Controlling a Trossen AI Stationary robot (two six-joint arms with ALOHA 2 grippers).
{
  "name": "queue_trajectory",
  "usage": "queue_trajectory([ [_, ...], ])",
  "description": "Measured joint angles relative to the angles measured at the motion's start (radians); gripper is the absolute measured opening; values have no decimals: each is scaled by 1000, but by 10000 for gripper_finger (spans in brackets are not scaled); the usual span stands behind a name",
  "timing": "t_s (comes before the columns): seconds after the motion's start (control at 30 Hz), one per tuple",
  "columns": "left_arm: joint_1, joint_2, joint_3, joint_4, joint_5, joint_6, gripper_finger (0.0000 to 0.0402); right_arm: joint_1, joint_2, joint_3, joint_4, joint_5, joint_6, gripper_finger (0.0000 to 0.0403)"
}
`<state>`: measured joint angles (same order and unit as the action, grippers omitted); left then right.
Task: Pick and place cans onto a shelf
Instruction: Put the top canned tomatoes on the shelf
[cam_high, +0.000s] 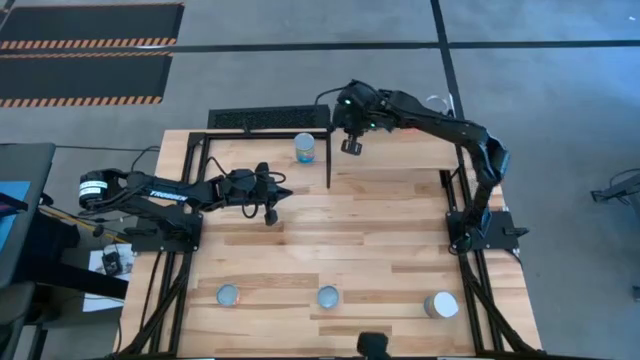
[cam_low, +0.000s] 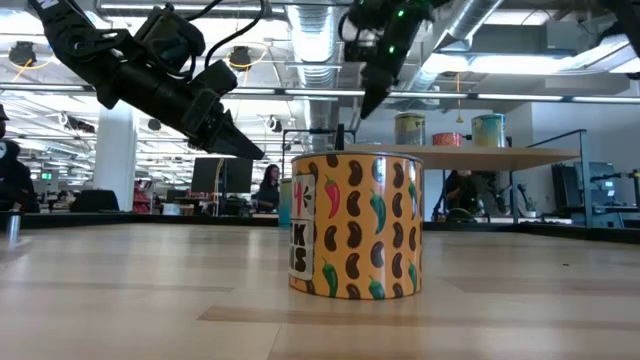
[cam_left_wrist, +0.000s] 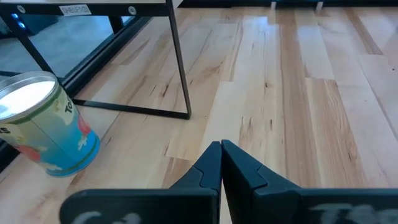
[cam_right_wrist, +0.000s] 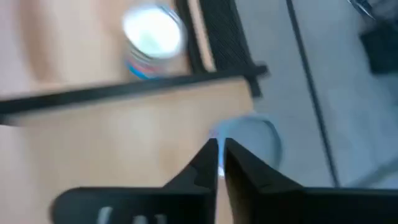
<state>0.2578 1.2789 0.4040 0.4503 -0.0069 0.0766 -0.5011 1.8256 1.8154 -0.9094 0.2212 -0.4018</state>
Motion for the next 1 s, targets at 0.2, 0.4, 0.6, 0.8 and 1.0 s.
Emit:
queue_trajectory([
  [0.2,-9,0,0,12,1,9,0,44,-183,-283,297,-120,26,14],
  [0.4,-9,0,0,12,1,9,0,148,-396,-652,678,-172,101,5],
  [0.6,-9,0,0,24,1,16,0,276,-553,-953,986,-178,181,11],
  [0.8,-9,0,0,52,1,15,0,354,-624,-1211,1278,-179,241,4],
  [1.0,19,0,16,72,-1,7,0,355,-625,-1406,1566,-206,280,6],
])
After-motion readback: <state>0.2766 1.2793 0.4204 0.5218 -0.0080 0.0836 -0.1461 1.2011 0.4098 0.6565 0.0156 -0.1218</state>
